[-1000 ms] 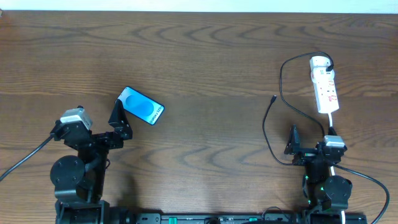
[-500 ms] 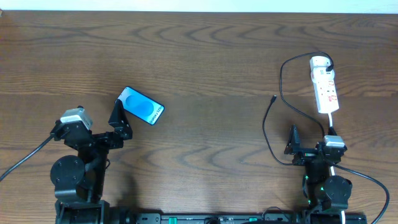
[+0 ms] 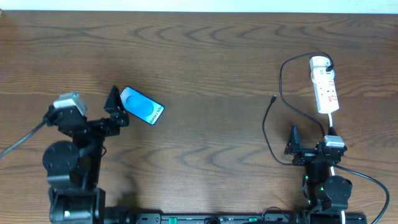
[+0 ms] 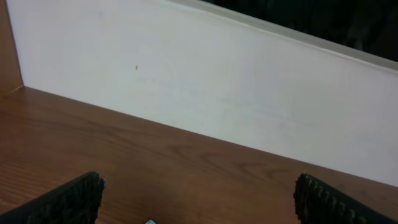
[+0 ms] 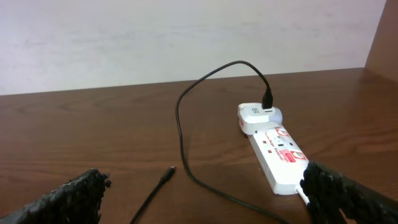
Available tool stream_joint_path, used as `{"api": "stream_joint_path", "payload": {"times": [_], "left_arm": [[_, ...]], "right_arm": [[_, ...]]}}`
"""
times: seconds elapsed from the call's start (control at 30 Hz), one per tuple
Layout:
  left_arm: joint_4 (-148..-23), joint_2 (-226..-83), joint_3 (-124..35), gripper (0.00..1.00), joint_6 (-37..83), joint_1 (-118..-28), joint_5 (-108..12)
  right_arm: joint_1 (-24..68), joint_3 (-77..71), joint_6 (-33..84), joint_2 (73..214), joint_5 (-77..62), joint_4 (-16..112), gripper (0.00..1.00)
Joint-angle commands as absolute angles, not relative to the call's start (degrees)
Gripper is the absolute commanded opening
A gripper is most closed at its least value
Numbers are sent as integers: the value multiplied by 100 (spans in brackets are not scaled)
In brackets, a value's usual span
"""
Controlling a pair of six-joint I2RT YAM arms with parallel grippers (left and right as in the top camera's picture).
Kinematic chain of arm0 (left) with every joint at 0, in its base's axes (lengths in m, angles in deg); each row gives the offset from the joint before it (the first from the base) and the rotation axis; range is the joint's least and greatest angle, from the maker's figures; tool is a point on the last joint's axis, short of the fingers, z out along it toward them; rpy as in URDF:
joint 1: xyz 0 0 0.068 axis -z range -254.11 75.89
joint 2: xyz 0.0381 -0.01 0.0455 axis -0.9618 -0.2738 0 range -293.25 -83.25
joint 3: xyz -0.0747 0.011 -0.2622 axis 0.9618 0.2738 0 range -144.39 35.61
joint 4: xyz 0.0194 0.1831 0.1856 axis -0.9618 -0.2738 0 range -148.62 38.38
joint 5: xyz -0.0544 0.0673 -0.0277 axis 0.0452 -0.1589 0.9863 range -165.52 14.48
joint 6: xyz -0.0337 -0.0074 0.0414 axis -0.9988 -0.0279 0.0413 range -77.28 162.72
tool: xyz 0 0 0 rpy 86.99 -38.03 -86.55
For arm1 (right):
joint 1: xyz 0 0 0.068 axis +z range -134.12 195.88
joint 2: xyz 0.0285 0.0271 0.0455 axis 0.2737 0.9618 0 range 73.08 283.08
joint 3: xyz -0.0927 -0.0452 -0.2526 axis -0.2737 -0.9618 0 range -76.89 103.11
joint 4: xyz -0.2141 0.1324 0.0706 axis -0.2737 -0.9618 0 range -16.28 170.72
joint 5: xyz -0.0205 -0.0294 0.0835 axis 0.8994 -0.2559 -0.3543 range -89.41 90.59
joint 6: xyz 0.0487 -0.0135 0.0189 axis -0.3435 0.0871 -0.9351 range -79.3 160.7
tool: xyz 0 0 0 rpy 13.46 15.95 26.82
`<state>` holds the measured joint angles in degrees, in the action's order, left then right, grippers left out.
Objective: Plug charger to phone and switch on socket
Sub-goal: 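Move the left gripper toward the blue phone's left edge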
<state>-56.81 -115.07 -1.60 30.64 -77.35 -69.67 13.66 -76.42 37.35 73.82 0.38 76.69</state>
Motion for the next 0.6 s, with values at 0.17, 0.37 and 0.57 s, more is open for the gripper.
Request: {"api": "stream_joint_path", "payload": {"times": [0.17, 0.37, 0.57], "left_arm": [[-5760, -12307, -866, 98, 2986, -7718, -6746], [-6031, -12372, -920, 98, 2758, -7718, -6438], [-6164, -12372, -920, 98, 2758, -7718, -6434]], "right_arm": [[1406, -7660, 3816, 7358, 25, 7647, 99], [1406, -7660, 3816, 7358, 25, 7647, 99], [1406, -7660, 3814, 7358, 25, 7647, 99]]}}
